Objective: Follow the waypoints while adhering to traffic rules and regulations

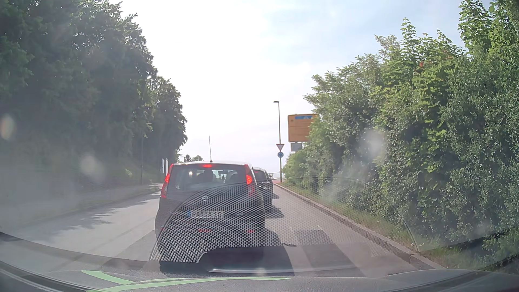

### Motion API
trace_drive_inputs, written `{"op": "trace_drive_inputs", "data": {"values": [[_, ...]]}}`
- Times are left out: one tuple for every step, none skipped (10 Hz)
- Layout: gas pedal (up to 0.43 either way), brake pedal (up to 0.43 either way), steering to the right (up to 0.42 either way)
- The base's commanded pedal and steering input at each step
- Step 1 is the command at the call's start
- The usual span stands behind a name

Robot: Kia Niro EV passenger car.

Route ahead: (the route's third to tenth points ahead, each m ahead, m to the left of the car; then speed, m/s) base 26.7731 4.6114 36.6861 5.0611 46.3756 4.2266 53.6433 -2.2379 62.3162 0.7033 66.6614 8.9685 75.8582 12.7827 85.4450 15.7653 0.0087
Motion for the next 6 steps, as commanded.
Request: {"op": "trace_drive_inputs", "data": {"values": [[0.0,0.335,-0.013],[0.0,0.335,-0.012],[0.0,0.335,-0.013],[0.0,0.335,-0.013],[0.0,0.335,-0.013],[0.0,0.335,-0.013]]}}
